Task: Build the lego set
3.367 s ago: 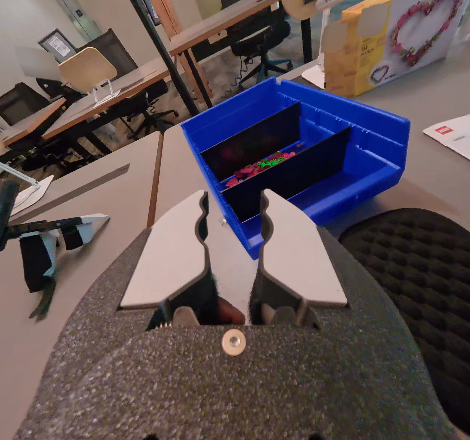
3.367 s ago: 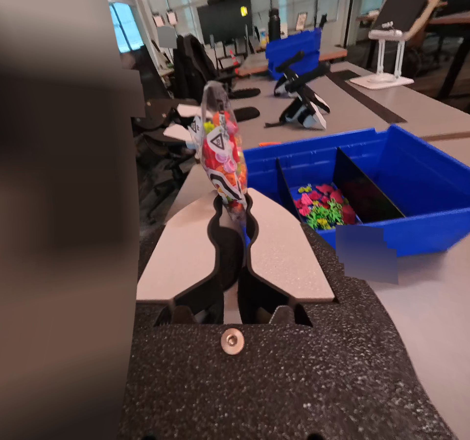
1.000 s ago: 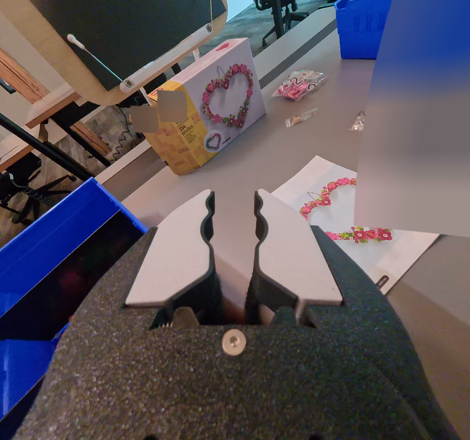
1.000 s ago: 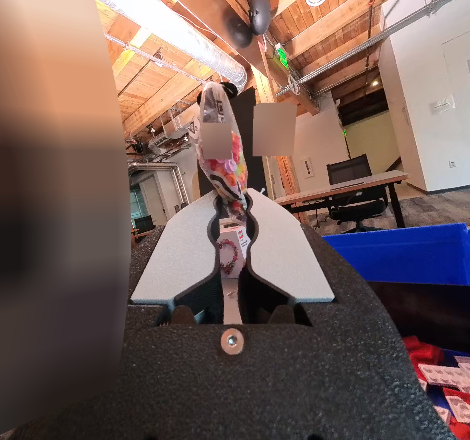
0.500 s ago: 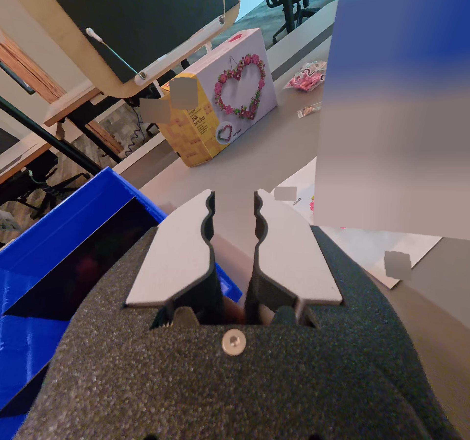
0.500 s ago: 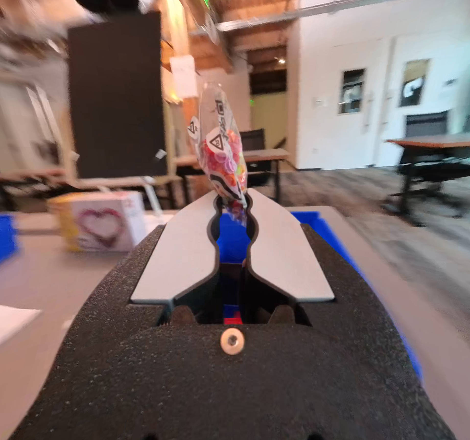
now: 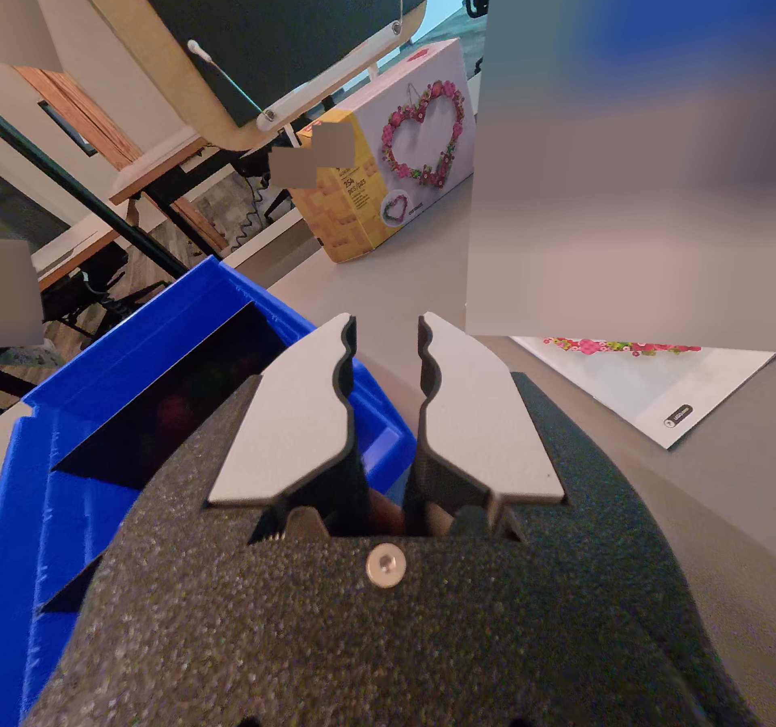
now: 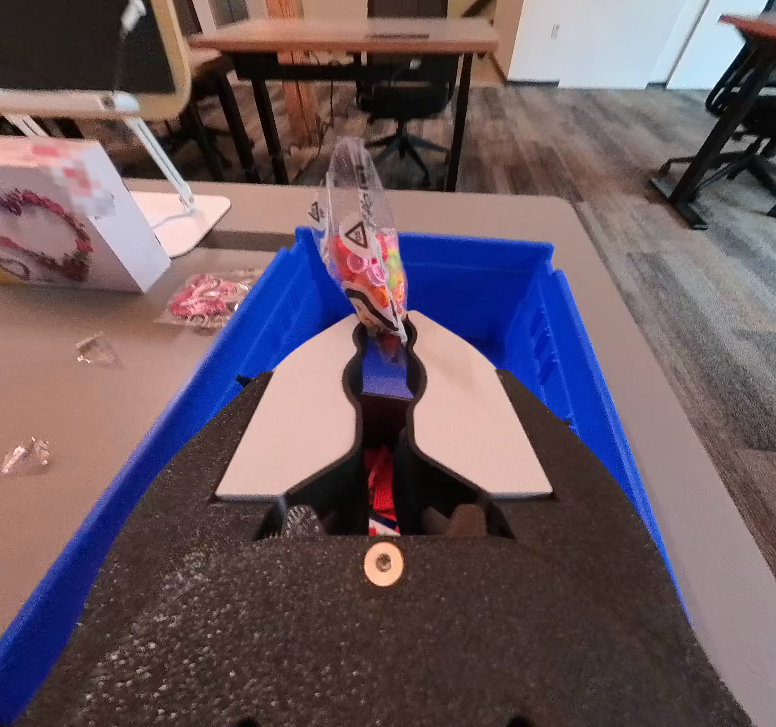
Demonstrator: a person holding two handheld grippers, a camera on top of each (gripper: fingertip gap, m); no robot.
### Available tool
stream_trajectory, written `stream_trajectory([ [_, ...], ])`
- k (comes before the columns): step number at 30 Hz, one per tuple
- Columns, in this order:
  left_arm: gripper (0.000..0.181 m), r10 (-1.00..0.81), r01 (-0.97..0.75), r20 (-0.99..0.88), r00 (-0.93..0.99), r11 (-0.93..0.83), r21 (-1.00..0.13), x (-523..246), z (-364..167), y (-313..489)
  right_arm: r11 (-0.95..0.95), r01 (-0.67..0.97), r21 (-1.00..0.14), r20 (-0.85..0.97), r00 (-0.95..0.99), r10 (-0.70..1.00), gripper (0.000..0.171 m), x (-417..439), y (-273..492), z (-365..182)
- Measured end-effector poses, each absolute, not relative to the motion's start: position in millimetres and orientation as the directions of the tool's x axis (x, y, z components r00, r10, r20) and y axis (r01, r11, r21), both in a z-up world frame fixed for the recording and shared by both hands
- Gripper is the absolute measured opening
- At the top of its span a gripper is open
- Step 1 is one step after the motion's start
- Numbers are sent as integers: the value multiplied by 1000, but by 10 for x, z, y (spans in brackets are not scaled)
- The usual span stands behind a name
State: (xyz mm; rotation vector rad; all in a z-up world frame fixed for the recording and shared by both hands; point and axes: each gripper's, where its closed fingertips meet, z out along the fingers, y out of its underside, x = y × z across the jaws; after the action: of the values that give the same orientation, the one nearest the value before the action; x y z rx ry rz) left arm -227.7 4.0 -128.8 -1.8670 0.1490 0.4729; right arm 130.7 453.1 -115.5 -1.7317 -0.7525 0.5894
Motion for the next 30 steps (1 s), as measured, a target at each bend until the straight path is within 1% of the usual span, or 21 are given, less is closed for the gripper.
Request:
stream_trajectory([
  [4, 27, 142, -331, -397, 907, -343, -879, -2321, -1280, -19, -270, 333, -904, 14, 652, 758, 16, 1277, 4591, -1400],
  [8, 26, 160, -338, -406, 900, -334, -880, -2360, -1253, -82, -280, 569, -774, 130, 574, 808, 16, 1246, 4623, -1568],
  [10, 26, 167, -338, -408, 897, -335, -880, -2376, -1256, -115, -267, 653, -709, 171, 526, 833, 16, 1230, 4649, -1611],
  [12, 26, 174, -335, -408, 896, -337, -880, -2390, -1266, -145, -259, 706, -659, 186, 487, 853, 16, 1213, 4683, -1645],
  [17, 26, 186, -331, -412, 892, -349, -876, -2411, -1287, -201, -232, 785, -575, 202, 411, 889, 16, 1172, 4774, -1728],
  [19, 26, 186, -335, -417, 890, -355, -873, -2418, -1288, -214, -213, 828, -519, 235, 378, 896, 16, 1182, 4844, -1766],
  [22, 26, 188, -340, -425, 885, -363, -868, -2432, -1273, -220, -151, 898, -414, 272, 280, 921, 15, 1159, 4909, -1812],
  [25, 26, 190, -347, -435, 880, -367, -863, -2436, -1241, -205, -52, 963, -264, 314, 137, 940, 16, 1155, 4985, -1862],
  [28, 26, 189, -355, -443, 876, -367, -860, -2420, -1211, -168, 40, 993, -107, 335, -2, 942, 15, 1151, 5078, -1924],
  [30, 26, 187, -360, -448, 874, -369, -857, -2400, -1203, -140, 125, 992, -31, 328, -108, 938, 15, 1104, 5102, -1965],
])
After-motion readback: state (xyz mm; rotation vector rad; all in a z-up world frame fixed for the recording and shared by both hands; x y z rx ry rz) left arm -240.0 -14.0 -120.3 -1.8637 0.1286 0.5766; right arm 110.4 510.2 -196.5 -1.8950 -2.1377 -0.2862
